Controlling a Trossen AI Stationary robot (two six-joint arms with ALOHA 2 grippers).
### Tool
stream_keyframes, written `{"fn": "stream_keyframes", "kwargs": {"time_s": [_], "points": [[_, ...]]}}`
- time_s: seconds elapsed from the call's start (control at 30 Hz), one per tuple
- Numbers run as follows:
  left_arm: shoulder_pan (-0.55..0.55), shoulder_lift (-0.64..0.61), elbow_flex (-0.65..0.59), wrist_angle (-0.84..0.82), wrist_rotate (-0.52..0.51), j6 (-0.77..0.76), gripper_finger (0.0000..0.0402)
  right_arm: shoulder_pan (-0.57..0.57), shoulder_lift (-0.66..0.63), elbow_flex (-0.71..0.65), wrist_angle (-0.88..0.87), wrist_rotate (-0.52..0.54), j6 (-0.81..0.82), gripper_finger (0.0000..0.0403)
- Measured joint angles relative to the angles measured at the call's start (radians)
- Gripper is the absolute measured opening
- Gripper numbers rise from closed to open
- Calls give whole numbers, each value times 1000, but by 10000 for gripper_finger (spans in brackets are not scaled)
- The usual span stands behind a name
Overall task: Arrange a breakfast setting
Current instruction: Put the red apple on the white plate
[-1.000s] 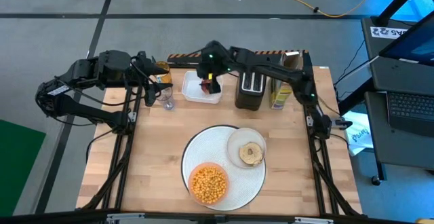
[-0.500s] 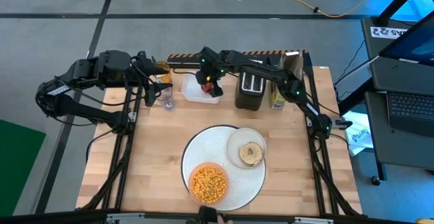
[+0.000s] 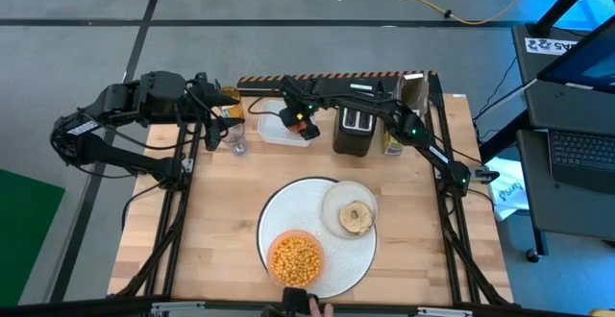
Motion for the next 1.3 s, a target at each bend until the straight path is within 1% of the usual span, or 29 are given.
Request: {"fn": "stream_keyframes", "kwargs": {"time_s": [0.27,0.37,0.53,0.63,0.7,0.8,0.97,1.17,1.3], "points": [[0,0,0,0,0,0,228,0,0,-4,-2,47,-23,397],[0,0,0,0,0,0,228,1,0,-21,-6,50,-24,388],[0,0,0,0,0,0,228,1,16,-27,-35,50,-24,340],[0,0,0,0,0,0,228,1,16,-26,-54,75,-22,305],[0,0,0,0,0,0,228,2,16,-25,-58,87,-22,290],[0,0,0,0,0,0,228,2,18,-3,-90,90,-8,289],[0,0,0,0,0,0,228,7,17,14,-112,92,35,303],[0,0,0,0,0,0,228,21,7,16,-137,95,40,292],[0,0,0,0,0,0,228,37,4,17,-131,104,57,293]]}}
